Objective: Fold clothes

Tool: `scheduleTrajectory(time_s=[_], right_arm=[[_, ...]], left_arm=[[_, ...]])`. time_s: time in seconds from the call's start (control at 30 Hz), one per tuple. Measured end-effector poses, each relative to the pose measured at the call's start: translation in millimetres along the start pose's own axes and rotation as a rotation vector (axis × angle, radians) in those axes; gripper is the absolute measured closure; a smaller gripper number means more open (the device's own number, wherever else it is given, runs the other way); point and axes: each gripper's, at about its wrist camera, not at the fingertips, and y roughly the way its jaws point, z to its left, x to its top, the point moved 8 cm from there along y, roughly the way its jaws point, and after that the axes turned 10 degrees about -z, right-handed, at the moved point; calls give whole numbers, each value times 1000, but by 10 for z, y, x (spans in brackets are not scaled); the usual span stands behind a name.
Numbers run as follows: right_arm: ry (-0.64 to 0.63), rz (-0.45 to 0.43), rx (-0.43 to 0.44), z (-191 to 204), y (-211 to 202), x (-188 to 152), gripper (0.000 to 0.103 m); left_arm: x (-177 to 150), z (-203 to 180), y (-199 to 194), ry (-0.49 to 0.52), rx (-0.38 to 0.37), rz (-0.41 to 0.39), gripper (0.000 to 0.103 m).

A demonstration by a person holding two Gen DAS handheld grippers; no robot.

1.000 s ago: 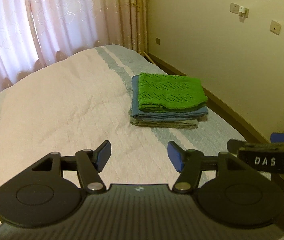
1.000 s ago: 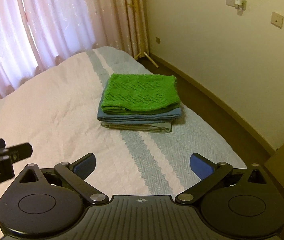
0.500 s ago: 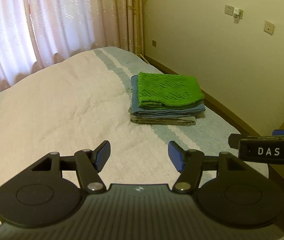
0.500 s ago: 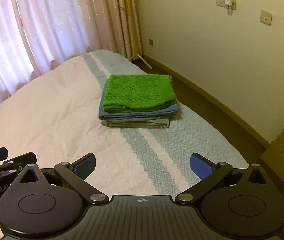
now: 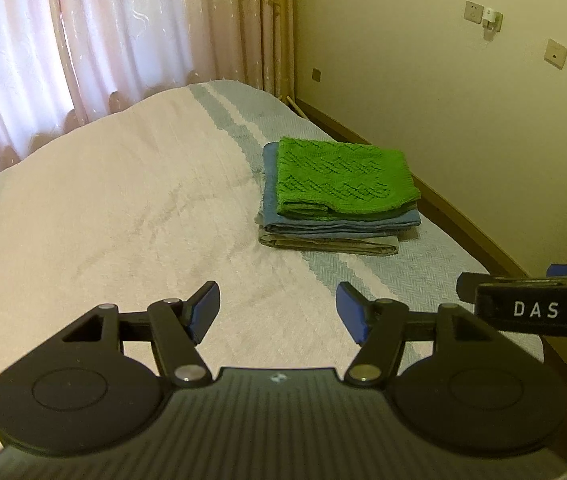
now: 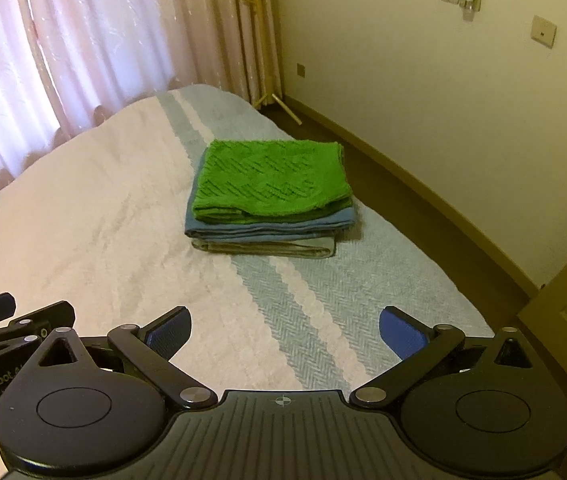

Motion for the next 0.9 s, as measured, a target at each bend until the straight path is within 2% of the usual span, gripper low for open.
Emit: scheduleTrajectory(time_s=[0.5, 0.9], right_arm=[[-18, 57, 11, -202, 674, 178, 1], [-25, 80, 12, -377, 971, 241, 1]], left_arm=[[124, -109, 568, 8, 18, 60, 42], [190, -241, 895, 30, 22, 97, 42]])
